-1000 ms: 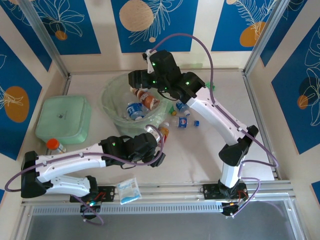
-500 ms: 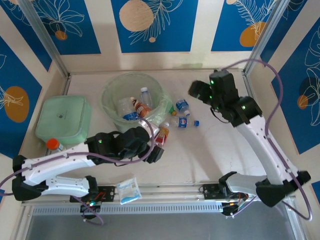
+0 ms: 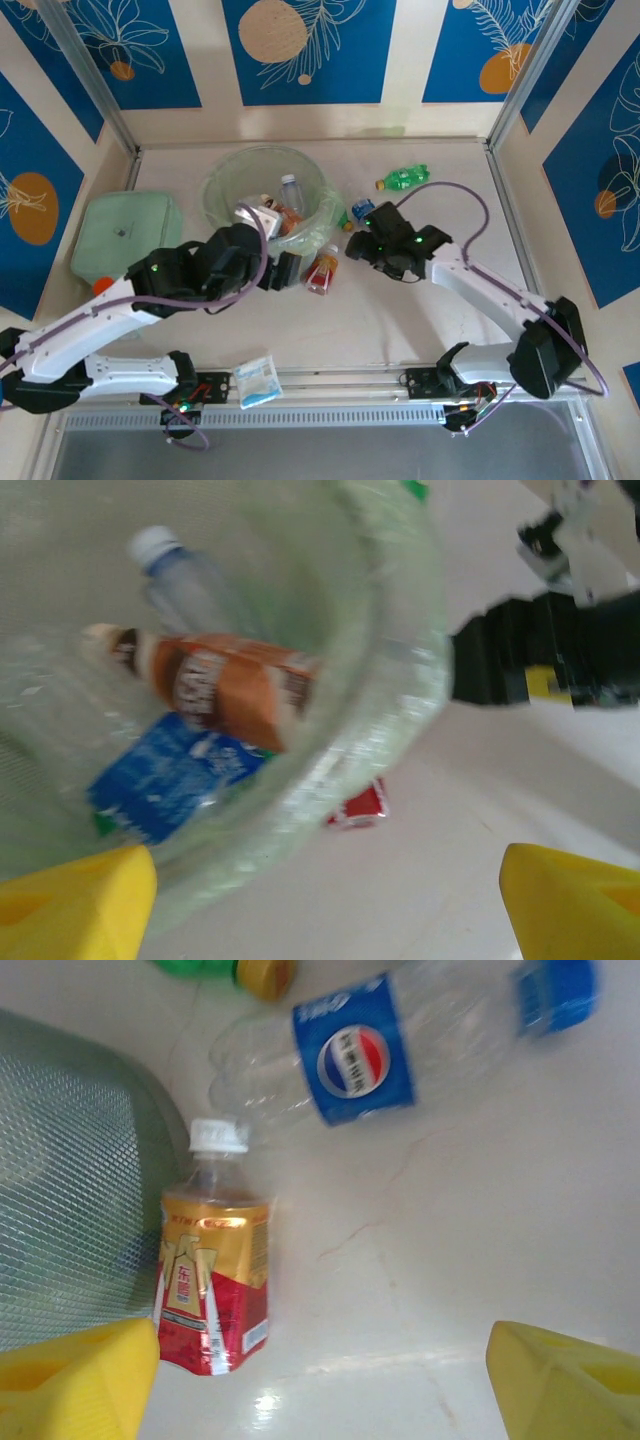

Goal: Put the plastic bottles in the bin

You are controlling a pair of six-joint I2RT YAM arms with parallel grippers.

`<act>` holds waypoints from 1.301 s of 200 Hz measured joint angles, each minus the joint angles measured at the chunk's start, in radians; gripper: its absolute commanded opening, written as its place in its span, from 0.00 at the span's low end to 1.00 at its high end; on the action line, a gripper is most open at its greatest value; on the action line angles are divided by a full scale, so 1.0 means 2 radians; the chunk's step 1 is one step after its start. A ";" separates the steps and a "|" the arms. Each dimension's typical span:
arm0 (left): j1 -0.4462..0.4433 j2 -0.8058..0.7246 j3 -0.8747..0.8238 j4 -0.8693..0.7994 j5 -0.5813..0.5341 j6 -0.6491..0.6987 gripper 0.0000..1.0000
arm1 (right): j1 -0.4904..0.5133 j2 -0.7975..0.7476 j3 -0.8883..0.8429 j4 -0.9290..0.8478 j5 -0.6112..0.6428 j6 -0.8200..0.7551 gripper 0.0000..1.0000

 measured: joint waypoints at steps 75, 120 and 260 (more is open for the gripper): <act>0.060 -0.036 -0.001 -0.018 0.014 -0.002 0.88 | 0.049 0.111 -0.002 0.099 -0.013 0.057 0.87; 0.062 -0.039 -0.005 -0.018 0.020 -0.002 0.88 | 0.053 0.145 -0.006 0.125 -0.020 0.069 0.87; 0.063 -0.038 -0.029 -0.008 0.045 -0.002 0.87 | 0.053 0.164 -0.005 0.133 -0.027 0.078 0.84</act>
